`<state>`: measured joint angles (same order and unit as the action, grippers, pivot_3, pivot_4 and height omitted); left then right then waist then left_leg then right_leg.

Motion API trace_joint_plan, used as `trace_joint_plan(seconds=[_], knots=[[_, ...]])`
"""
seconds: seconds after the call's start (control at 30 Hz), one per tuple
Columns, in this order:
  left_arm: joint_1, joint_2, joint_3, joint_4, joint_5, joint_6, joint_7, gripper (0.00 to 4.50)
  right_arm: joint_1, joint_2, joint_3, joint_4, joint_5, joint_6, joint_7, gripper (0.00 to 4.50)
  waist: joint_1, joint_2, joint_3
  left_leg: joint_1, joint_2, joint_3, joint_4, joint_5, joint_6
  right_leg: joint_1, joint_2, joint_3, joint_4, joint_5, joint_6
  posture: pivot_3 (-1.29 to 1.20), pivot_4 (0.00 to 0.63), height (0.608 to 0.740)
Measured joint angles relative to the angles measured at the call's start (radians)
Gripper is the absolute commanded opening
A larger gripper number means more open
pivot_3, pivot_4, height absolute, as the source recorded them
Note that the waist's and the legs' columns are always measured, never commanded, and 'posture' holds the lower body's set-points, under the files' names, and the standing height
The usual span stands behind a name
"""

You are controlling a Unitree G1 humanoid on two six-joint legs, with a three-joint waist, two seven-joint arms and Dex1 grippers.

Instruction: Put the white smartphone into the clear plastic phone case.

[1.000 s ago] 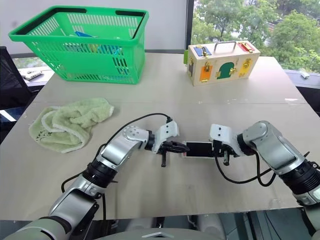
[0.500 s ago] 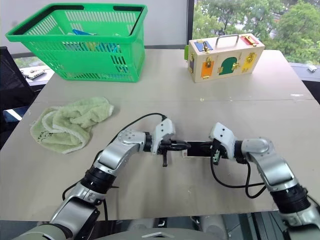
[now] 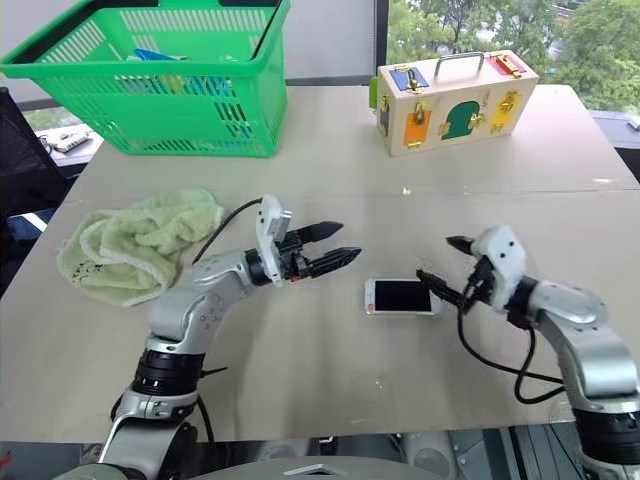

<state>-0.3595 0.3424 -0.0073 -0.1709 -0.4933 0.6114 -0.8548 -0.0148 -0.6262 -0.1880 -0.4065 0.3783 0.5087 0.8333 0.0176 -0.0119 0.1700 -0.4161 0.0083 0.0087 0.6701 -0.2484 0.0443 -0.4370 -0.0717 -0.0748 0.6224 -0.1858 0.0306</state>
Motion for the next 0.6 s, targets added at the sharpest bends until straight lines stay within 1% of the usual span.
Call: trace_joint_plan(seconds=[0.07, 0.1, 0.2, 0.27, 0.43, 0.5, 0.53, 0.6], knots=[[0.032, 0.039, 0.021, -0.038, -0.025, 0.010, -0.004, 4.47, 0.086, -0.041, -0.062, -0.030, 0.025, -0.001, 0.027, 4.50, 0.000, 0.000, 0.000, 0.000, 0.000, 0.000, 0.000, 0.000, 0.000, 0.000, 0.000, 0.001, 0.000, 0.000, 0.000, 0.00, 0.150, 0.740], [0.074, 0.076, 0.049, -0.069, -0.046, 0.018, -0.013, 4.47, 0.167, -0.069, -0.109, -0.051, 0.044, -0.002, 0.052, 4.50, -0.001, 0.000, 0.000, 0.001, 0.001, 0.001, -0.001, 0.000, 0.000, 0.000, 0.001, 0.002, 0.000, 0.000, 0.000, 0.00, 0.150, 0.740], [0.122, 0.113, 0.077, -0.108, -0.076, 0.027, -0.023, 4.47, 0.243, -0.083, -0.169, -0.074, 0.069, -0.010, 0.081, 4.50, -0.003, 0.000, 0.002, 0.001, 0.001, 0.005, -0.001, 0.000, 0.000, -0.001, 0.001, 0.006, 0.001, 0.000, 0.000, 0.00, 0.150, 0.740], [0.209, 0.175, 0.099, -0.168, -0.100, 0.026, -0.053, 4.47, 0.341, -0.101, -0.235, -0.101, 0.091, -0.031, 0.119, 4.50, -0.004, 0.000, 0.002, 0.002, 0.002, 0.006, -0.001, 0.000, 0.000, -0.002, 0.001, 0.007, 0.001, 0.000, 0.000, 0.00, 0.150, 0.740], [0.379, 0.305, 0.165, -0.215, -0.100, -0.003, -0.115, 4.47, 0.516, -0.109, -0.370, -0.103, 0.098, -0.111, 0.202, 4.50, 0.000, 0.000, 0.002, 0.003, 0.003, 0.007, 0.000, -0.001, -0.002, -0.002, 0.000, 0.009, 0.001, 0.000, -0.001, 0.00, 0.150, 0.740], [0.437, 0.333, 0.201, -0.220, -0.100, -0.026, -0.134, 4.47, 0.571, -0.107, -0.413, -0.096, 0.097, -0.148, 0.230, 4.50, 0.001, 0.000, 0.003, 0.002, 0.003, 0.008, 0.000, -0.003, -0.005, -0.002, -0.001, 0.009, 0.001, 0.000, -0.001, 0.00, 0.150, 0.740], [0.450, 0.339, 0.211, -0.220, -0.100, -0.033, -0.137, 4.47, 0.584, -0.105, -0.426, -0.090, 0.095, -0.167, 0.232, 4.50, 0.000, 0.000, 0.003, 0.002, 0.003, 0.008, 0.000, -0.003, -0.005, -0.002, -0.005, 0.009, 0.001, 0.000, -0.001, 0.00, 0.150, 0.740], [0.472, 0.346, 0.230, -0.221, -0.100, -0.045, -0.145, 4.47, 0.604, -0.095, -0.449, -0.080, 0.092, -0.196, 0.237, 4.50, -0.001, 0.000, 0.003, 0.002, 0.003, 0.008, 0.000, -0.003, -0.005, -0.003, -0.006, 0.009, 0.001, 0.000, -0.001, 0.00, 0.150, 0.740]])
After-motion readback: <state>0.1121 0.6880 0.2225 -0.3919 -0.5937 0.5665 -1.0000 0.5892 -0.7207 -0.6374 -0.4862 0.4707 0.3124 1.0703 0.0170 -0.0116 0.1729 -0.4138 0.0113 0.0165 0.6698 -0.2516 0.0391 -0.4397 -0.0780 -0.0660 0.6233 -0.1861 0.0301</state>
